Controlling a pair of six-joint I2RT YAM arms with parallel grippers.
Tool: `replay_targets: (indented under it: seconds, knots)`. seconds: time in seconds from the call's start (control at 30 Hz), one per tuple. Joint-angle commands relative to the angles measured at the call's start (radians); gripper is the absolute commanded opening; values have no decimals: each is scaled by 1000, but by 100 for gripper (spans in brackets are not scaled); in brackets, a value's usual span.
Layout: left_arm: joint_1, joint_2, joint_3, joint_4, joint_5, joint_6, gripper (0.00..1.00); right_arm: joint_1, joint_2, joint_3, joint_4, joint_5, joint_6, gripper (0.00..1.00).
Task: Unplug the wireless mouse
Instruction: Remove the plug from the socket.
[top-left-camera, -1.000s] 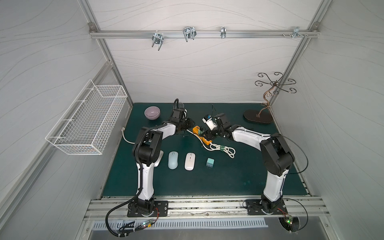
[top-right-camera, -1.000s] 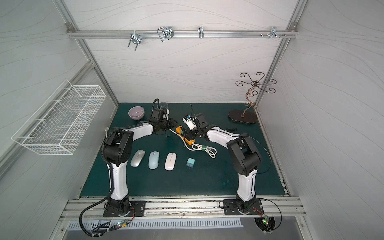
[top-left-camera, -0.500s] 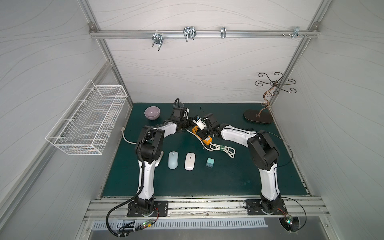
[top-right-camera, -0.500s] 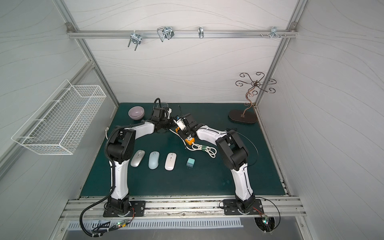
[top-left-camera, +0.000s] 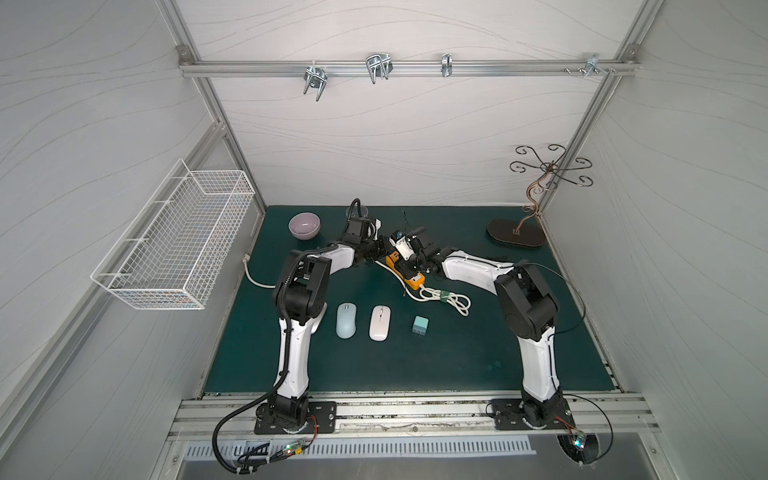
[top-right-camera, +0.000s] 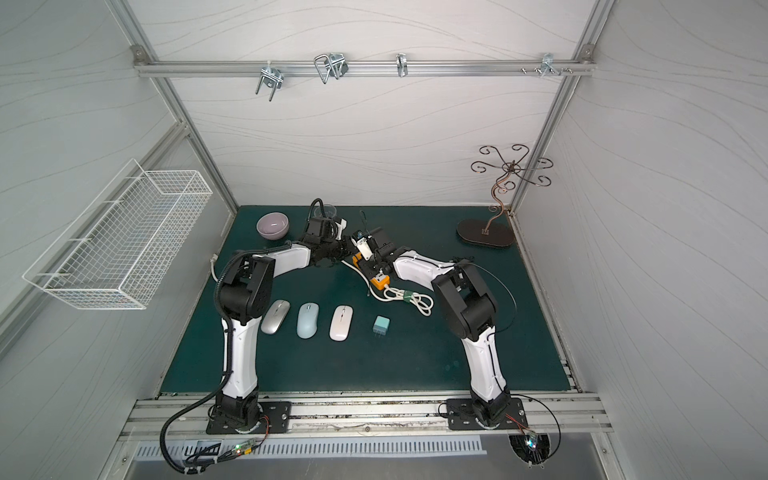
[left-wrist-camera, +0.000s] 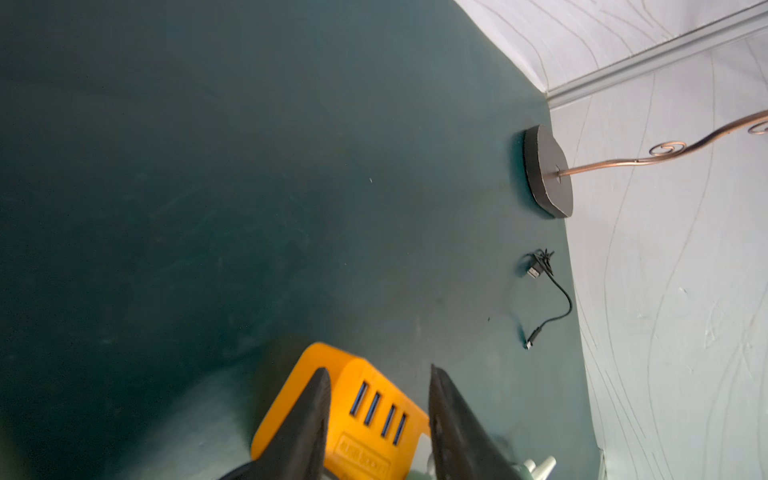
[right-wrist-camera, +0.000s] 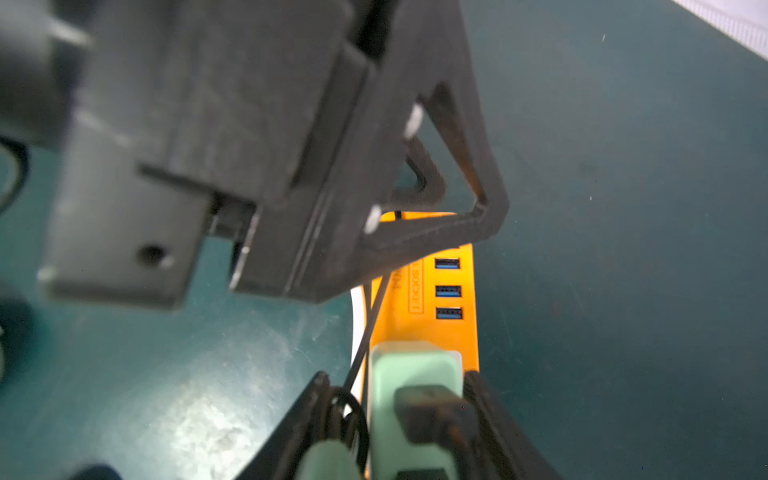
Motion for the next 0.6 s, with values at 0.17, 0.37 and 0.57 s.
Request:
replay_targets:
  seconds: [0.17,0.37,0.57]
  knots:
    - [-33,13,32,15,48,34,35,-21,43,21,-56,-7,29,7]
    - [-45,14,28,-3,51,43,33,-21,36,17,-55,-10,31,2]
    - [-54,74,73,-137,8,52,26,-21,20,9,-41,-9,30,0]
